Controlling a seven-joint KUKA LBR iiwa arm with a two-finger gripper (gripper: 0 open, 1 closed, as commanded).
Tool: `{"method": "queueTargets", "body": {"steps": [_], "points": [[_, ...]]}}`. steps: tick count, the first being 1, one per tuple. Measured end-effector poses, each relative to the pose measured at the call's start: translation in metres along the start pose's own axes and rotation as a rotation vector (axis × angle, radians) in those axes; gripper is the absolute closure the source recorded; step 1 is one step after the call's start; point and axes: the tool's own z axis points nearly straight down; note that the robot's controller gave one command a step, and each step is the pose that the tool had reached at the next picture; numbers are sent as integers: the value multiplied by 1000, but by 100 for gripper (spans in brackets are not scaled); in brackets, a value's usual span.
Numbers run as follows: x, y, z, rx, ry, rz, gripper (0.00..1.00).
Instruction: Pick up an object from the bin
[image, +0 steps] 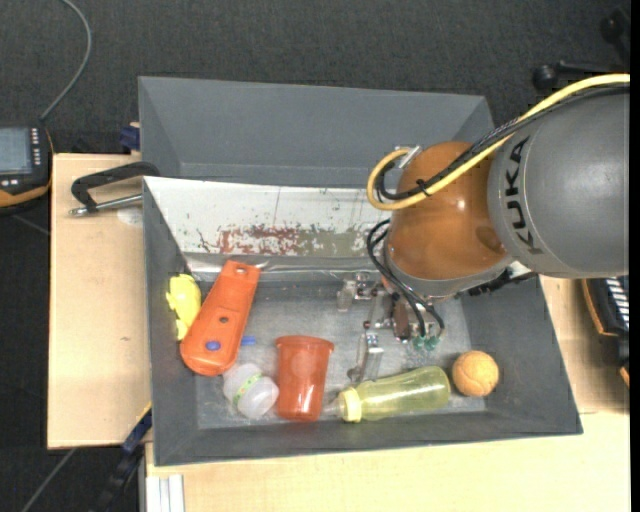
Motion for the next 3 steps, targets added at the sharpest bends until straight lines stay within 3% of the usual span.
{"method": "queueTargets", "body": {"steps": [1,2,3], "points": [[-1,0,-4,0,-7,1,0],[-1,42,47,0,-10,-34,0],[-13,57,74,-4,-5,-19,0]]}}
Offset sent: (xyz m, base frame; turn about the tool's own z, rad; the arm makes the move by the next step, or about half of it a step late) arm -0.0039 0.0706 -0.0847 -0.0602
